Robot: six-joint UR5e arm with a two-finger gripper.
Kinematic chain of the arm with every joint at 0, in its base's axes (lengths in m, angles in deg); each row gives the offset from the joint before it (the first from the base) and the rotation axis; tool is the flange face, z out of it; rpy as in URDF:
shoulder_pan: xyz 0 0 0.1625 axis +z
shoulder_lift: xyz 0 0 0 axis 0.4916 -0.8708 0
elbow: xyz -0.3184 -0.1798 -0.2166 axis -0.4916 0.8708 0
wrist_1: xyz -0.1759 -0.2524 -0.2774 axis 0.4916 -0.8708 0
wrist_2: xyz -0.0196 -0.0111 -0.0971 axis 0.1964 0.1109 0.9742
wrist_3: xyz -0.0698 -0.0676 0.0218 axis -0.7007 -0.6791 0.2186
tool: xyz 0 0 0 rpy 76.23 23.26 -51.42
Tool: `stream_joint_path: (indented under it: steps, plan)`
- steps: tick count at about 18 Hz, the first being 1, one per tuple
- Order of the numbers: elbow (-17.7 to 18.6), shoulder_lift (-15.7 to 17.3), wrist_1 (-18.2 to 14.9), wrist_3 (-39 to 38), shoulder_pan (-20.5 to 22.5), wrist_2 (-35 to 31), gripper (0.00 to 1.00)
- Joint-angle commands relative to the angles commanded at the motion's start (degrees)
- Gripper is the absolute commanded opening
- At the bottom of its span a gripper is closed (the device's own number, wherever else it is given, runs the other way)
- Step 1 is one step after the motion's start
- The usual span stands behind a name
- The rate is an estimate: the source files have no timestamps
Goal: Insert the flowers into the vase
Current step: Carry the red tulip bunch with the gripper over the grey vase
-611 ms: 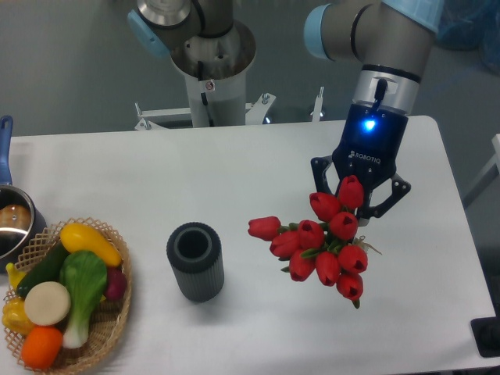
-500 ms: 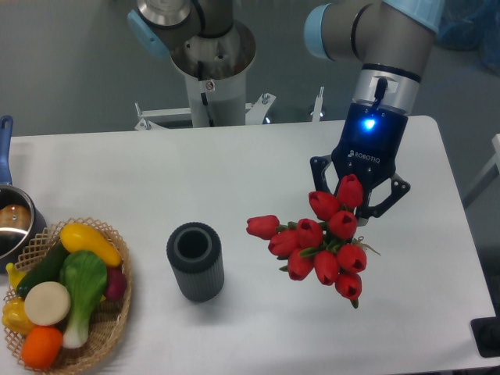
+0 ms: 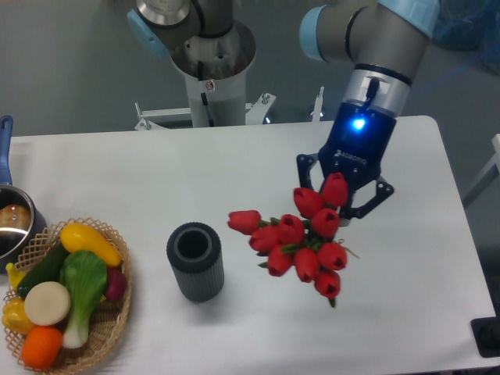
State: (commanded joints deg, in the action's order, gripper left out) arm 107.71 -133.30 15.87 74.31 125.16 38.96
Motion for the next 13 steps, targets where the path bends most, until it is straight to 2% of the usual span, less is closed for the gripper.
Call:
stream_joint_path:
  steps: [5,10,13]
  plan:
    - [1.58,0.61,0.0,-2.12,-2.37,4.57,0.33]
    - [2.2,1.93,0.0,-4.58,-5.01,5.01,0.33]
    - [2.2,3.42,0.0,-5.28,-5.19,6.23,0.33]
